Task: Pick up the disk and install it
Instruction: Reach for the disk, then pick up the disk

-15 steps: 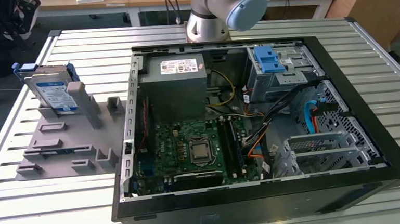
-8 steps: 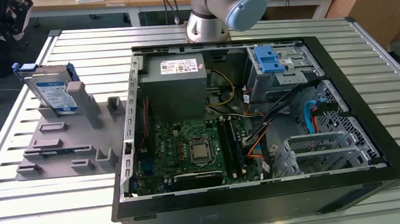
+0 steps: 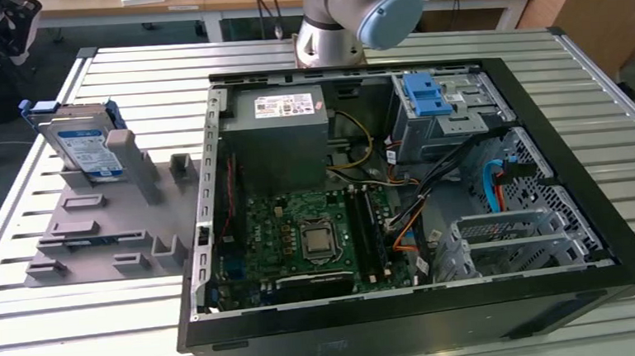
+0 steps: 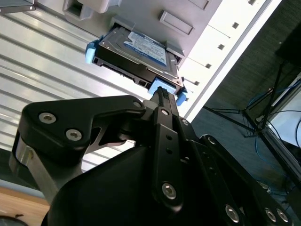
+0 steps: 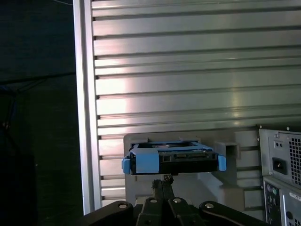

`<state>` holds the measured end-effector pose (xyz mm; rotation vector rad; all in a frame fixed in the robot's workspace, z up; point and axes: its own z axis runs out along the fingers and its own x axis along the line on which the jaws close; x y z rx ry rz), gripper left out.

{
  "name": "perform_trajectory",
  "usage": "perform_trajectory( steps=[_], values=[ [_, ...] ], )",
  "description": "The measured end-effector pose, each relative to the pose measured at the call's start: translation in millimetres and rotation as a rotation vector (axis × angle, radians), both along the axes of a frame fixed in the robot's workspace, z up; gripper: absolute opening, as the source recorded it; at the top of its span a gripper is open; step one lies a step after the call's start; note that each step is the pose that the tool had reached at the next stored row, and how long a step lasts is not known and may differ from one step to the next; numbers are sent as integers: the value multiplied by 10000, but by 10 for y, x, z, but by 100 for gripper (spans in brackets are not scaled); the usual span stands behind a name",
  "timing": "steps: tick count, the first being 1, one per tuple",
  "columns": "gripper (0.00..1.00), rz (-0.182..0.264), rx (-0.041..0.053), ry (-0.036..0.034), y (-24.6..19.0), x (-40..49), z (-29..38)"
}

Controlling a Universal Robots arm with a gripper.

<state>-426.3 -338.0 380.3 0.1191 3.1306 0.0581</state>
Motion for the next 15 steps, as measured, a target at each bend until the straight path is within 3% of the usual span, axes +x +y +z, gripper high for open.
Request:
perform_trajectory(
  steps=[15],
  values=[
    [11,0,0,1,0,-34,-7]
  ],
)
